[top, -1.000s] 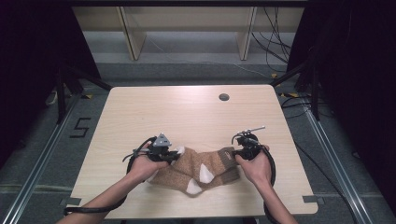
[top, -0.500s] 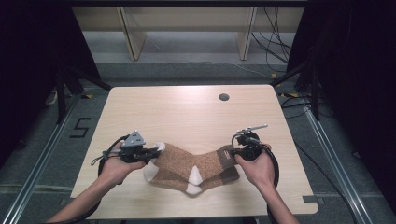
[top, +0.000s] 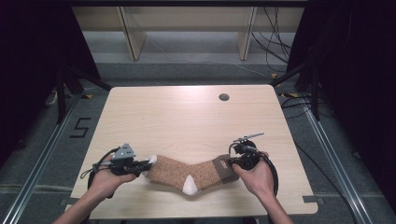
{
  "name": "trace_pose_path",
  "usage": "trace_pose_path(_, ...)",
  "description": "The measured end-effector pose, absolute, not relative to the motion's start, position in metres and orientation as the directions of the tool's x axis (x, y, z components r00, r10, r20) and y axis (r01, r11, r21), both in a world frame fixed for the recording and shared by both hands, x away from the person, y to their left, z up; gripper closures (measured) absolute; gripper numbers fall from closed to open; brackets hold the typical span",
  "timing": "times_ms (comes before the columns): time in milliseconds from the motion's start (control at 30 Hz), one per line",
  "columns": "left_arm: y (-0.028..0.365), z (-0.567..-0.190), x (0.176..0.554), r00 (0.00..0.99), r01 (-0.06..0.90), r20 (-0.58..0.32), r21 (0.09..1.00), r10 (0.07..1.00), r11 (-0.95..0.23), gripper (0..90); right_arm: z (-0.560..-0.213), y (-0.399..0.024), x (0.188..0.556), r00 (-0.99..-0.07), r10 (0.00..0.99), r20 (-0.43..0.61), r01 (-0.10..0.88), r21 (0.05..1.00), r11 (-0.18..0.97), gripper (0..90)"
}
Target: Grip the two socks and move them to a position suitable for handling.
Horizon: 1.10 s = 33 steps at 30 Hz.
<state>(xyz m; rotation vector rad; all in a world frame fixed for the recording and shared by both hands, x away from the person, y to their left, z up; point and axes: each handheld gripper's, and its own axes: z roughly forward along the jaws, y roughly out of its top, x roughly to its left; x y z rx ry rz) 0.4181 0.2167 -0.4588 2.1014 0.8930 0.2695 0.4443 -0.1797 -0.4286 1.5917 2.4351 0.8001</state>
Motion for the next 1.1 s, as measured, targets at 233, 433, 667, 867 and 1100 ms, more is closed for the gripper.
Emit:
trace_pose_path(233,0.214,-0.459,0.419,0.731,0.485,-0.092,0.767,0.677,-0.420,82.3,-0.421,-0.186,0.447,-0.449,0.877,0.171,0.789,0.535,0.300,86.0)
trace_pose_path(433,0.212,-0.481,0.421,0.727,0.514,-0.092,0.730,0.680,-0.450,81.3,-0.446,-0.185,0.451,-0.428,0.892,0.148,0.820,0.477,0.315,82.4)
trace_pose_path(667,0.214,-0.472,0.421,0.726,0.460,-0.050,0.777,0.686,-0.430,59.3,-0.441,-0.187,0.448,-0.429,0.894,0.130,0.803,0.509,0.311,65.6)
trace_pose_path(867,0.207,-0.463,0.418,0.697,0.411,-0.027,0.834,0.717,-0.368,59.8,-0.430,-0.184,0.443,-0.460,0.873,0.162,0.771,0.561,0.302,71.6)
trace_pose_path(1100,0.200,-0.485,0.422,0.703,0.453,-0.001,0.771,0.711,-0.447,71.0,-0.452,-0.181,0.440,-0.473,0.875,0.104,0.783,0.504,0.363,78.3)
